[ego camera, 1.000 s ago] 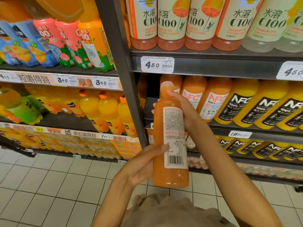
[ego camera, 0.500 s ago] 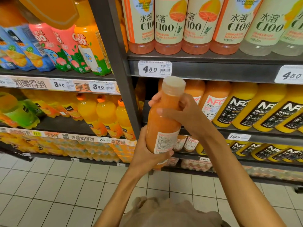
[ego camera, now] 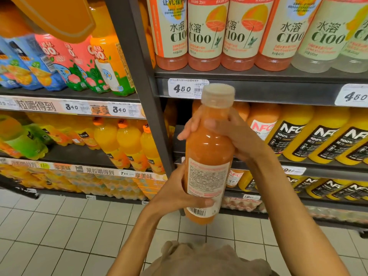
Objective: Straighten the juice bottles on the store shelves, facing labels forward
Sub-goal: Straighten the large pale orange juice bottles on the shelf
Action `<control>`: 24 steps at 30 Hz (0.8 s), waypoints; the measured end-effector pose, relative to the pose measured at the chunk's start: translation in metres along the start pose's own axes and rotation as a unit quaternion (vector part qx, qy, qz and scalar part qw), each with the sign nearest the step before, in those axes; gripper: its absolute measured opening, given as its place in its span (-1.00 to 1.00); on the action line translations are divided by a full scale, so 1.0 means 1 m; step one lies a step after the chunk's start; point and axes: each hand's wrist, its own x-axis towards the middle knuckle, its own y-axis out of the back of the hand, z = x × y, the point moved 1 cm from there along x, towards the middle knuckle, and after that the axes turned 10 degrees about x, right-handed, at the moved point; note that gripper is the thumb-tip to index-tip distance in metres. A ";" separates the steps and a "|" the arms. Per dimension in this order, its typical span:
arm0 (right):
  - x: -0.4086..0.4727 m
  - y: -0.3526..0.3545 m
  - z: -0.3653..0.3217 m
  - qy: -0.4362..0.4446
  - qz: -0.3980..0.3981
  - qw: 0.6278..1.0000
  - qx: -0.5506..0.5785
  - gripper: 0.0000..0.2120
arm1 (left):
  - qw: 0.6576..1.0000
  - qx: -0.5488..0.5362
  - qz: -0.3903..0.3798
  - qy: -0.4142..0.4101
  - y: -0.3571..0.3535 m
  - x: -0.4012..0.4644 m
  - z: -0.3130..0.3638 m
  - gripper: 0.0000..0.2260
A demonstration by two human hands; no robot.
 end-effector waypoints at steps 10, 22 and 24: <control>0.005 -0.019 0.019 -0.013 0.344 0.936 -0.068 -0.77 | 0.980 -0.022 0.195 0.037 -0.021 0.008 -0.003 -0.14; 0.005 0.001 0.030 -0.046 0.170 0.979 0.100 -0.76 | 0.976 -0.185 0.085 0.081 -0.018 -0.002 -0.009 -0.39; 0.003 0.000 0.032 -0.034 0.226 0.971 0.075 -0.73 | 0.973 -0.163 0.138 0.088 -0.020 -0.002 -0.010 -0.48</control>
